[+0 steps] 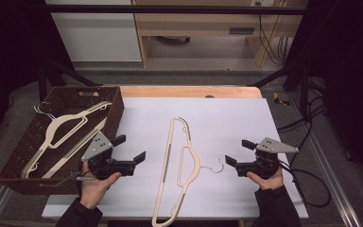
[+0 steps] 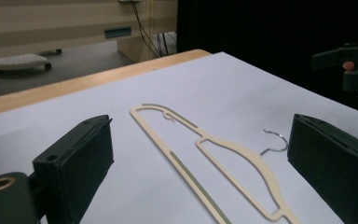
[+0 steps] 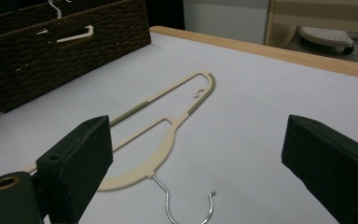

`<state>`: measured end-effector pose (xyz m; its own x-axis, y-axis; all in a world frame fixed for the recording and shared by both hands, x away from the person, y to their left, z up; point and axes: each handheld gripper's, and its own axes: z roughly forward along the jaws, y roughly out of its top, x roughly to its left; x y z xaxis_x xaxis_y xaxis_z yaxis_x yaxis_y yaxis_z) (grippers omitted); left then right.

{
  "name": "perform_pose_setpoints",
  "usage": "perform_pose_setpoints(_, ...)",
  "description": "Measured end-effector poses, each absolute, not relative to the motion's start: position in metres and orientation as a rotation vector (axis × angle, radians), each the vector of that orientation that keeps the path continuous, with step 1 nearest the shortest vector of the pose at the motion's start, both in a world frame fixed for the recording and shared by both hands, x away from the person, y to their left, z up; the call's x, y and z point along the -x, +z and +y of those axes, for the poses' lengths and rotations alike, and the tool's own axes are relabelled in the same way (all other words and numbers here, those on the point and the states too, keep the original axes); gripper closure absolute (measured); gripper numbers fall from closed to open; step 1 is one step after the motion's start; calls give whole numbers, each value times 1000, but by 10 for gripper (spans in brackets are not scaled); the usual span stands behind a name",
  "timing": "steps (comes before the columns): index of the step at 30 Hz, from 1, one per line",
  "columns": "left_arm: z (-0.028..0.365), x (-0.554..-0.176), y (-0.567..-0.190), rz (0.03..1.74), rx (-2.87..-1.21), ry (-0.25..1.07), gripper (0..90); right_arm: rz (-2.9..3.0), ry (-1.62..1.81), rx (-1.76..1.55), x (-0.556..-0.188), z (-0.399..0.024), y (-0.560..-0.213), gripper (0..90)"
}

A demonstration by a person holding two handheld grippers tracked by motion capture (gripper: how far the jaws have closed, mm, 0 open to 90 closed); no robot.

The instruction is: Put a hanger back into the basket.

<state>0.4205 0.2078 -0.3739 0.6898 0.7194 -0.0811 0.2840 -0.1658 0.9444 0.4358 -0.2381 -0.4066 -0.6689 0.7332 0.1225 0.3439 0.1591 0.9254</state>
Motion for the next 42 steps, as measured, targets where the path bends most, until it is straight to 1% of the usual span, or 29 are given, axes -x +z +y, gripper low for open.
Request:
perform_pose_setpoints(10,195,-422,-403,820,-1836,430,64,2208,1453,-1004,-442,-214,-426,175)
perform_pose_setpoints(16,192,-421,-409,816,-1851,418,64,2246,1402,-1008,-446,-204,-439,223)
perform_pose_setpoints(20,188,-420,-413,812,-1871,415,64,2287,1355,-1013,-447,-197,-448,275)
perform_pose_setpoints(26,184,-420,-417,808,-1890,408,64,2359,1249,-1005,-451,-187,-465,411)
perform_pose_setpoints(31,181,-419,-420,805,-1899,406,65,2414,1173,-1032,-454,-182,-476,496)
perform_pose_setpoints(32,181,-419,-420,805,-1902,408,65,2430,1141,-1019,-455,-181,-479,557)
perform_pose_setpoints(33,181,-419,-420,804,-1904,407,65,2430,1141,-1019,-455,-181,-479,557)
perform_pose_setpoints(36,180,-419,-421,805,-1908,404,65,2454,1112,-1017,-455,-179,-483,627)
perform_pose_setpoints(37,180,-419,-421,805,-1907,406,65,2449,1113,-1009,-455,-179,-483,656)
perform_pose_setpoints(38,180,-419,-421,805,-1907,405,65,2450,1098,-1008,-455,-180,-483,706)
perform_pose_setpoints(40,179,-419,-421,805,-1908,406,65,2452,1076,-999,-454,-180,-483,745)
perform_pose_setpoints(41,179,-419,-422,804,-1910,405,66,2463,1079,-995,-453,-180,-482,798)
perform_pose_setpoints(42,179,-419,-422,803,-1911,404,66,2463,1079,-995,-453,-180,-482,798)
